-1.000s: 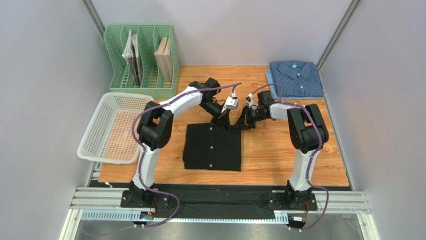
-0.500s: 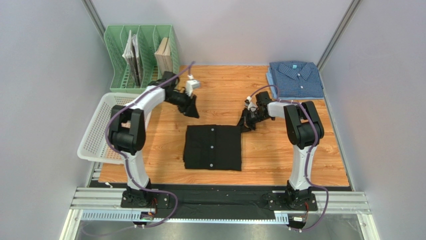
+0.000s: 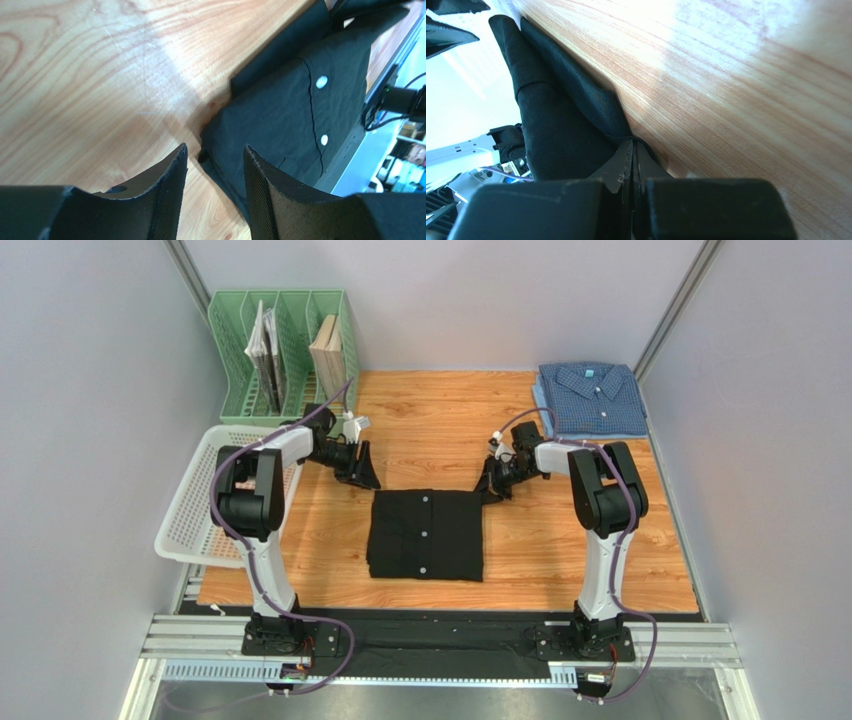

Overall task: Fold and stack the long sleeve shirts
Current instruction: Fold the shirt

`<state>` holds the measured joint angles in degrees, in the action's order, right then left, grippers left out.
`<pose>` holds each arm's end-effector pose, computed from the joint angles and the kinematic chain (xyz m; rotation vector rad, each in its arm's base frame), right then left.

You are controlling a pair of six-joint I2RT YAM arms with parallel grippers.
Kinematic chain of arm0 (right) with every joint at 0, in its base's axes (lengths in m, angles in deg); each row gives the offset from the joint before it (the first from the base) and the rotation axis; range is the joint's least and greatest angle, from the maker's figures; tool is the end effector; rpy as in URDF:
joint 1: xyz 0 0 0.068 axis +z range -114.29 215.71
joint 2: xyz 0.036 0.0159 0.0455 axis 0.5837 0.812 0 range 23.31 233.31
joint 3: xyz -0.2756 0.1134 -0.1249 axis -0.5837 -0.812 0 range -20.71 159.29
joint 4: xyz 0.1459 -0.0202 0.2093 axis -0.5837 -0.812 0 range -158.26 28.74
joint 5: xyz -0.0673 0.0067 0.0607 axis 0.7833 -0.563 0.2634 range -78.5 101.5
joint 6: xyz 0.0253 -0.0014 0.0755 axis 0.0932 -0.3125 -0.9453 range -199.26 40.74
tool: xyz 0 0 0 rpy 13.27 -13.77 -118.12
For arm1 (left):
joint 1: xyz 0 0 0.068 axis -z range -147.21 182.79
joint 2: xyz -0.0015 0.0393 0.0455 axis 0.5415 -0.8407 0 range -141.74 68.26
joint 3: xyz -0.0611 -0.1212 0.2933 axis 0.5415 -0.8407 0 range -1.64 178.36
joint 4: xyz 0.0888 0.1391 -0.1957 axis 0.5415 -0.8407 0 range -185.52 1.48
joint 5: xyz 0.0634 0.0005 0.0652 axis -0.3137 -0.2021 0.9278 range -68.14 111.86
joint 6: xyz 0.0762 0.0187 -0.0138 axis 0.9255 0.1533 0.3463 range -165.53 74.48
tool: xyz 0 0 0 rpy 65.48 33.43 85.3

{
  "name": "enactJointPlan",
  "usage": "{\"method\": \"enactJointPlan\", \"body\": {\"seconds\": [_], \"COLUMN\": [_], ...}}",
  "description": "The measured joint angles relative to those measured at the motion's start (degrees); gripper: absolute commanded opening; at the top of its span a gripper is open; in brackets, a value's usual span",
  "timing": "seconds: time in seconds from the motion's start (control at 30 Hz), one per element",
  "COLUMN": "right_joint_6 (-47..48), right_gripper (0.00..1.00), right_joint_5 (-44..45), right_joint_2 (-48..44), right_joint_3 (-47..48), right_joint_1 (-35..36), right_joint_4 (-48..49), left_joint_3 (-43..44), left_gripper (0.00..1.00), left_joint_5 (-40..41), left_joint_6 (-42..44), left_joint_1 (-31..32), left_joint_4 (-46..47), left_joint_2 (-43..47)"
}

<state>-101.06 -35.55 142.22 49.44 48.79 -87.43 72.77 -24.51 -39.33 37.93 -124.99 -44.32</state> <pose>0.3848 0.1410 0.1330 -0.0532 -2.8527 -1.2958 0.3925 -0.0852 0.1874 0.4144 2.6241 -1.1324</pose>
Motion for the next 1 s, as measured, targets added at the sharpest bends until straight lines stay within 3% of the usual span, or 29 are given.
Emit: {"method": "enactJointPlan", "body": {"seconds": [0.3,0.37,0.6,0.67,1.0], "right_joint_6": [0.5,0.4,0.4,0.4,0.2], "right_gripper": [0.0,0.0,0.0,0.0,0.0], "right_joint_5": [0.0,-0.2,0.0,0.0,0.0], "right_joint_2": [0.5,0.7,0.7,0.8,0.9], "right_joint_3": [0.7,0.9,1.1,1.1,1.2], "right_joint_1": [0.0,0.0,0.0,0.0,0.0], "right_joint_4": [-1.0,-1.2,-1.5,-1.6,-1.7], "left_joint_3": [0.4,0.4,1.1,1.2,1.2], "left_gripper": [0.52,0.47,0.07,0.0,0.0], "left_joint_5": [-1.2,-1.0,-0.4,0.0,1.6], "left_joint_6": [-4.0,-4.5,-6.1,-6.2,-6.3], "left_joint_1": [0.5,1.0,1.9,1.9,1.7], "left_joint_4": [2.1,2.1,2.0,1.9,1.9], "left_joint_2": [-3.3,-3.3,-3.6,-3.6,-3.3]}}
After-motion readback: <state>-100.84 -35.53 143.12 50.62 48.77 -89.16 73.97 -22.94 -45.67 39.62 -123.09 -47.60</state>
